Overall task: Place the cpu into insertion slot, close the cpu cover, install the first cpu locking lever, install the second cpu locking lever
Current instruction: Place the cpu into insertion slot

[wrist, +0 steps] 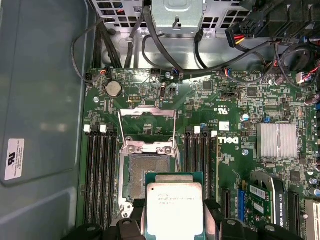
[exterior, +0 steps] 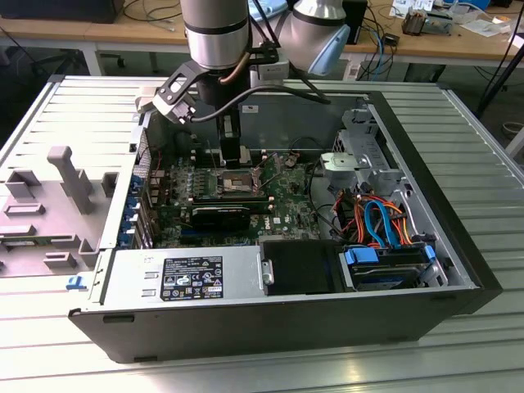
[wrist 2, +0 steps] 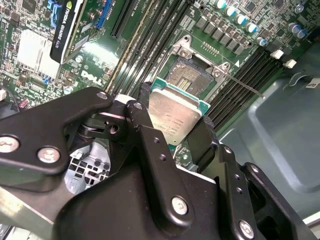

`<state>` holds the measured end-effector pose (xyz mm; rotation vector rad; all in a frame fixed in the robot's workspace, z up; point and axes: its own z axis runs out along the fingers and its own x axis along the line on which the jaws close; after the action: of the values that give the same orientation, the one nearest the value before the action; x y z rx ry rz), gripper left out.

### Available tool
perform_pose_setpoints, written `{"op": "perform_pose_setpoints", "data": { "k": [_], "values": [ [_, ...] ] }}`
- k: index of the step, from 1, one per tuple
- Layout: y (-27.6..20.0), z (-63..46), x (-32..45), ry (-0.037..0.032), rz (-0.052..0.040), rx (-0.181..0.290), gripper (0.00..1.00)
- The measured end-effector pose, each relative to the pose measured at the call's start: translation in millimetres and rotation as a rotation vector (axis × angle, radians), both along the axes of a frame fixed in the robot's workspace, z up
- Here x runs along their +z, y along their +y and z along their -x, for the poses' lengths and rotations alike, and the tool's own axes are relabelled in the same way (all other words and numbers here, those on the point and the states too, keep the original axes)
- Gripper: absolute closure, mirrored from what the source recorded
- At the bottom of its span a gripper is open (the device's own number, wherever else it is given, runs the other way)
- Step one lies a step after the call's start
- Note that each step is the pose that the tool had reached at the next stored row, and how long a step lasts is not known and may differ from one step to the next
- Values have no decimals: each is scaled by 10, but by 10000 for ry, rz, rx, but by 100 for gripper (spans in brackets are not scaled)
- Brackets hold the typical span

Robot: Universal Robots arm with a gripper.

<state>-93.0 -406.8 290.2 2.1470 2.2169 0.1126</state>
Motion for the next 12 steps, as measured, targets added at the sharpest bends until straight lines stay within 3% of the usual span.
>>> {"op": "perform_pose_setpoints", "data": {
  "k": [12],
  "values": [
    [0, 49, -4, 0, 0, 1, 45]
  ]
}}
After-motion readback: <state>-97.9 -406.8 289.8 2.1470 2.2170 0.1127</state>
